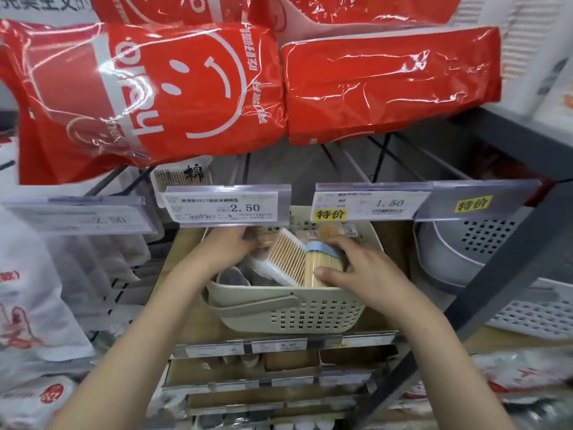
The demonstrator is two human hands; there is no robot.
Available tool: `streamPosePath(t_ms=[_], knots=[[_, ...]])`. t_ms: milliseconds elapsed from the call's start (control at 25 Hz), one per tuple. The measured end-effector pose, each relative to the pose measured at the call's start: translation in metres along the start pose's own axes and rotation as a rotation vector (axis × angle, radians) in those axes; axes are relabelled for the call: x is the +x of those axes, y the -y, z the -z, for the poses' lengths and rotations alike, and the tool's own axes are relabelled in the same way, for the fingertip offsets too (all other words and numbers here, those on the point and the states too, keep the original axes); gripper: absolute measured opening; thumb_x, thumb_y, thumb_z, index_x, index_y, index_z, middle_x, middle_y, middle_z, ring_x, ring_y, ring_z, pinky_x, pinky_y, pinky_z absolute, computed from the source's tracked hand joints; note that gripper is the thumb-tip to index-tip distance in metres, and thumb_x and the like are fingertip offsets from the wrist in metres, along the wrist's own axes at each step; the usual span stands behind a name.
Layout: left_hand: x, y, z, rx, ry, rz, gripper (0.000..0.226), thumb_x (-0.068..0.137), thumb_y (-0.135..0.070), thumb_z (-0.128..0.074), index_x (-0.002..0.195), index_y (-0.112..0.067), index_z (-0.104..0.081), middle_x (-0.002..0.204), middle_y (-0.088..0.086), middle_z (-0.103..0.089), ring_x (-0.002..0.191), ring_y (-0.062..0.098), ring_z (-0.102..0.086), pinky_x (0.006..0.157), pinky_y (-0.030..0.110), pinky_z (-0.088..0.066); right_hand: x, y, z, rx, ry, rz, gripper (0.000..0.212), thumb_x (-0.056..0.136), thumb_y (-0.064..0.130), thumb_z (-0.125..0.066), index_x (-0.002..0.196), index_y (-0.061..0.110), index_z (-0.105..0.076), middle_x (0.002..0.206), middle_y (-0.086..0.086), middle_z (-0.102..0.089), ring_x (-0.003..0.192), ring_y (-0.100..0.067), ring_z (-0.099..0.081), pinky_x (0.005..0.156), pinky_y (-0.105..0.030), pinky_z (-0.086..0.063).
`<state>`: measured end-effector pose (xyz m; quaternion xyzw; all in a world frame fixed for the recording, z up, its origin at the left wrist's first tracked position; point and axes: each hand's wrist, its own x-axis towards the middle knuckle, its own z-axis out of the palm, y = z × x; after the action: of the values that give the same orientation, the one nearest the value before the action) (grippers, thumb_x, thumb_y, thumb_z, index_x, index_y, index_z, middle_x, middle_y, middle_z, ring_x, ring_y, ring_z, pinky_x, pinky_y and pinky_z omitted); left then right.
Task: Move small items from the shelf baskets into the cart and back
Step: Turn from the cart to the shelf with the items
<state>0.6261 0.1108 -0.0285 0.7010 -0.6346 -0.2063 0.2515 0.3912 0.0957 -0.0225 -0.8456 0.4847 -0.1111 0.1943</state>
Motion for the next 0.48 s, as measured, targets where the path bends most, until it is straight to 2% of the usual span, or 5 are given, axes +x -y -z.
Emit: streamPosePath(t_ms=[80,160,320,480], knots=[[0.01,0.004,-0.001,0.016,0.115,-0.004,0.022,0.09,-0.013,-0.059,0.112,-0.013,-0.06,0.1,-0.006,-0.059,0.086,0.006,-0.052,0.064,0.006,-0.036,0.004,-0.001,0.001,-0.052,0.039,-0.008,0.061,0.086,0.057,-0.055,0.138,0.029,-0.038,0.138,0.005,-0.048,0.123,-0.016,-0.046,0.1,-0.036,-0.038],[0.017,0.008,-0.003,0.009,0.202,-0.013,0.023,0.086,-0.008,-0.06,0.109,-0.009,-0.063,0.099,0.0,-0.064,0.086,0.011,-0.057,0.061,0.007,-0.037,0.005,-0.002,0.002,-0.051,0.069,-0.005,0.063,0.084,0.059,-0.055,0.138,0.03,-0.038,0.137,0.005,-0.048,0.122,-0.015,-0.046,0.098,-0.034,-0.039],[0.029,0.018,-0.005,0.022,0.215,0.028,0.033,0.082,-0.013,-0.067,0.114,-0.019,-0.063,0.108,-0.002,-0.064,0.098,0.012,-0.058,0.074,0.017,-0.041,0.006,-0.004,0.003,-0.026,0.07,-0.002,0.064,0.081,0.061,-0.058,0.136,0.033,-0.04,0.132,0.009,-0.051,0.117,-0.012,-0.048,0.087,-0.029,-0.04],[0.028,0.012,-0.004,0.085,0.195,0.023,0.028,0.084,-0.016,-0.067,0.111,-0.021,-0.059,0.1,-0.009,-0.058,0.091,0.009,-0.053,0.067,0.014,-0.037,0.007,-0.004,0.004,-0.014,0.07,0.003,0.062,0.079,0.061,-0.06,0.132,0.033,-0.044,0.128,0.009,-0.052,0.112,-0.011,-0.049,0.083,-0.028,-0.04]])
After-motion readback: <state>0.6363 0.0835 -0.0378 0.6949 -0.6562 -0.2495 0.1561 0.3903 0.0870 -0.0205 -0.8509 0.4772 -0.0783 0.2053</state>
